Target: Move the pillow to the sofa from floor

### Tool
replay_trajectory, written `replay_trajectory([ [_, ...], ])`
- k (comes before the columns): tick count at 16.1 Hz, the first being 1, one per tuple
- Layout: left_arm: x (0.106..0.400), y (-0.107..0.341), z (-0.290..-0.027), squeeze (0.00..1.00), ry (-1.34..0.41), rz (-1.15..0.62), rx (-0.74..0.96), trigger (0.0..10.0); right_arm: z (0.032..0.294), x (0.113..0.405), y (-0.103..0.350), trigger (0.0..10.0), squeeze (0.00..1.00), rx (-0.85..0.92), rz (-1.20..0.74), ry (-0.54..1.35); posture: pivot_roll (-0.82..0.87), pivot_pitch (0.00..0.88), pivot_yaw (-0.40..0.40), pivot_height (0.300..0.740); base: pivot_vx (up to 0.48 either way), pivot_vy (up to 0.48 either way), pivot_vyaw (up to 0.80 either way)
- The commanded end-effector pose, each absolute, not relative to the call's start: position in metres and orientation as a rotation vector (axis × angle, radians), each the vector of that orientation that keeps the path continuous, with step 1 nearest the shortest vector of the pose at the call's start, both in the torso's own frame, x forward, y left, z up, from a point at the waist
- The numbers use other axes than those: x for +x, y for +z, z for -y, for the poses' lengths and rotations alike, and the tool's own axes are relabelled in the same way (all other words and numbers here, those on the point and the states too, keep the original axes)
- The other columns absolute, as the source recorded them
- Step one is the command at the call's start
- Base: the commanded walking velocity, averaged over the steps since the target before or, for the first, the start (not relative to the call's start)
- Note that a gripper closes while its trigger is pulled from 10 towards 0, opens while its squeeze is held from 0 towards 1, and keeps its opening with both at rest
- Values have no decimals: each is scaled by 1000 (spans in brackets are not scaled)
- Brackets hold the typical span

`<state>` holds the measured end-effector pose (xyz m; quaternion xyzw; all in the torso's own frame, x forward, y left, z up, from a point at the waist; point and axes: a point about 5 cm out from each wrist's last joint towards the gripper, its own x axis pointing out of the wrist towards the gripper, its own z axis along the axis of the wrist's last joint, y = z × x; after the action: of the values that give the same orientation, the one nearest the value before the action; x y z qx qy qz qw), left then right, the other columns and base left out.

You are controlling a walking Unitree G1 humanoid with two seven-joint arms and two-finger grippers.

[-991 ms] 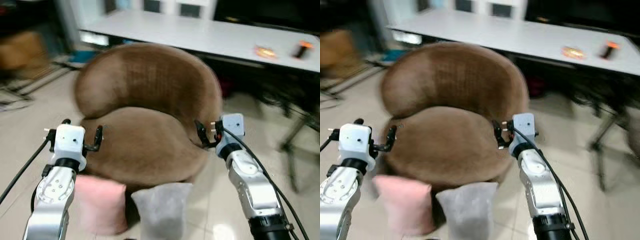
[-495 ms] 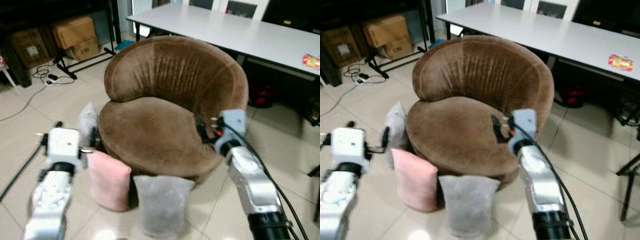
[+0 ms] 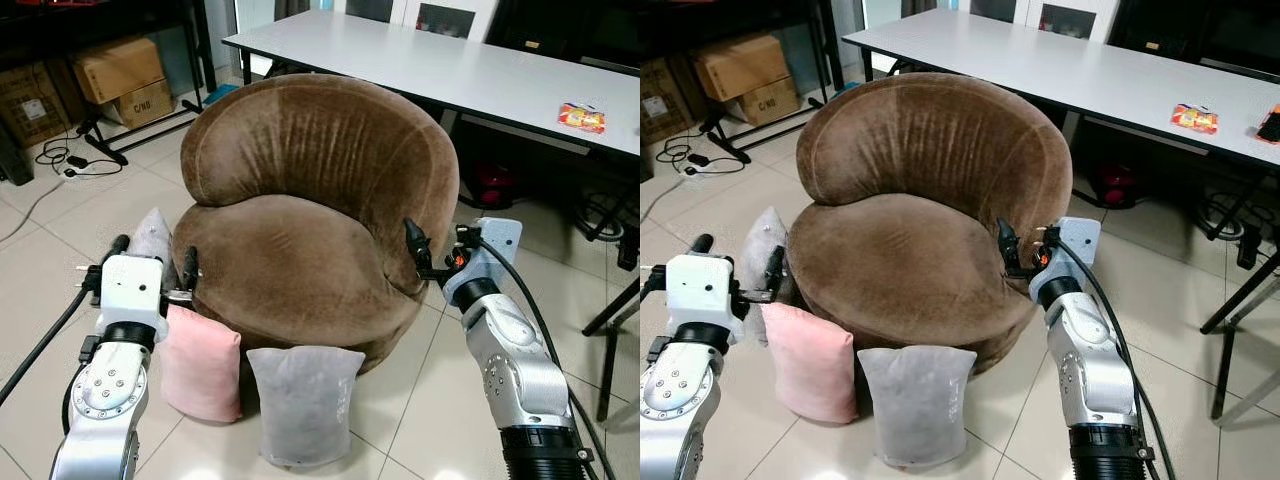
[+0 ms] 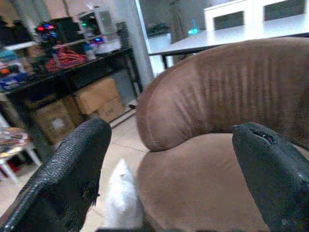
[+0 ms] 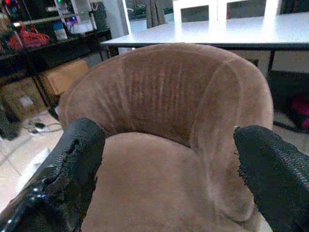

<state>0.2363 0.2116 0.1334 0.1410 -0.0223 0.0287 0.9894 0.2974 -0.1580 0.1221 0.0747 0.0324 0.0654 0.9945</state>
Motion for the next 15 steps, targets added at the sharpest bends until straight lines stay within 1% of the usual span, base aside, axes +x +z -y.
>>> replay_trajectory([
  [1, 237, 138, -207, 0, 26, 64, 271, 10000, 160, 298, 122, 10000, 0, 106, -70, 115, -16, 0, -27, 740, 0, 0, 0],
  [2, 238, 138, -206, 0, 26, 65, 274, 10000, 161, 297, 121, 10000, 0, 80, -74, 103, -19, 0, -27, 740, 240, 0, 0],
  [4, 241, 138, -206, 0, 29, 63, 274, 10000, 163, 297, 120, 10000, 0, 114, -79, 84, -18, 0, -30, 740, 289, 0, 0],
  [6, 245, 135, -208, 0, 22, 36, 280, 10000, 161, 297, 118, 10000, 0, 65, -83, 88, -22, 0, -26, 740, 319, 0, 0],
  [7, 246, 134, -208, 0, 20, 24, 287, 10000, 164, 298, 116, 10000, 0, 63, -92, 46, -20, 0, -26, 740, 360, 0, 800],
  [10, 247, 134, -209, 0, 27, 21, 285, 10000, 168, 303, 113, 10000, 0, 78, -115, 10, 2, 0, -36, 740, 360, 0, 800],
  [13, 247, 135, -214, 0, 51, 18, 279, 10000, 162, 309, 114, 10000, 0, 56, -108, 26, 24, 0, -34, 740, 364, 0, 0],
  [15, 248, 136, -215, 0, 48, 19, 282, 10000, 162, 311, 113, 10000, 0, 47, -104, 2, 25, 0, -31, 740, 364, 0, 0],
])
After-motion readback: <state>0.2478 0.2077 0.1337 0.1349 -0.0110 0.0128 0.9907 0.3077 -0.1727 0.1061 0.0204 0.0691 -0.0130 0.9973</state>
